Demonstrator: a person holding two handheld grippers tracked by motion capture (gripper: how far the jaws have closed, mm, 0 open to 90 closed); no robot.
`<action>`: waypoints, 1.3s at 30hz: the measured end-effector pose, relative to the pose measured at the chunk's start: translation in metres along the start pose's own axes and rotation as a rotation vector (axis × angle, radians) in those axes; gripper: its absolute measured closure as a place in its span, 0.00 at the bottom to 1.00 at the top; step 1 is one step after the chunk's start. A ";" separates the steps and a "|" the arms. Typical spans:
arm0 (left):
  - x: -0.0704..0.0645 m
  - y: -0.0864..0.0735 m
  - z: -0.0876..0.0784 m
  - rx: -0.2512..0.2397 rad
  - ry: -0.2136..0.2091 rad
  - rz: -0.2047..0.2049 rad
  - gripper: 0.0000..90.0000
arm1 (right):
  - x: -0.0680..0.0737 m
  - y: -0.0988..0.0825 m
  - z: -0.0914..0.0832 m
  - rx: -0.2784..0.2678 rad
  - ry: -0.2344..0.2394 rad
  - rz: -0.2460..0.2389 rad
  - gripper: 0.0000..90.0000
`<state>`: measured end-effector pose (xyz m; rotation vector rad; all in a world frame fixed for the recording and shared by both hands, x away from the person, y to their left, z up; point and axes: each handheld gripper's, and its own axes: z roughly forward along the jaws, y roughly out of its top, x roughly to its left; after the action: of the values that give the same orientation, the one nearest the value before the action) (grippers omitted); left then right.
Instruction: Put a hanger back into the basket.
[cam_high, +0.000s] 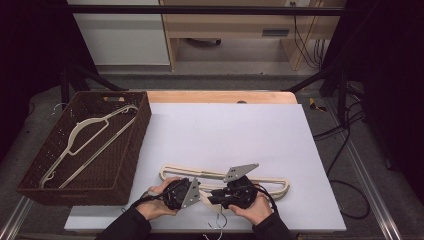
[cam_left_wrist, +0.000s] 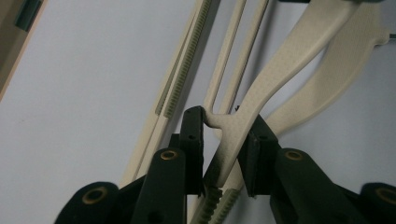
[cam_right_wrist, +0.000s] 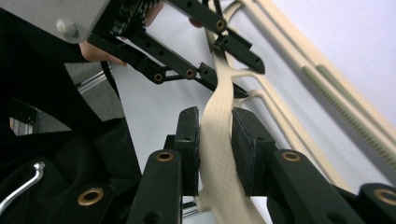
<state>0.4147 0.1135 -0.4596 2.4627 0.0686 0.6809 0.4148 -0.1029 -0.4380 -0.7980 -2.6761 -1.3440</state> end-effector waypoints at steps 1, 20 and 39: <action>0.000 0.000 -0.001 0.001 0.003 0.003 0.82 | 0.000 0.000 -0.002 -0.011 -0.004 -0.006 0.80; 0.012 0.011 -0.012 -0.003 0.000 -0.008 0.88 | -0.036 -0.024 -0.109 -0.354 -0.342 0.079 0.47; 0.052 0.011 -0.018 0.001 -0.061 -0.118 0.95 | -0.060 -0.055 -0.134 -0.402 -0.557 0.140 0.17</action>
<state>0.4502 0.1238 -0.4168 2.4560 0.1892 0.5552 0.4162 -0.2571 -0.4111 -1.5775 -2.6582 -1.8822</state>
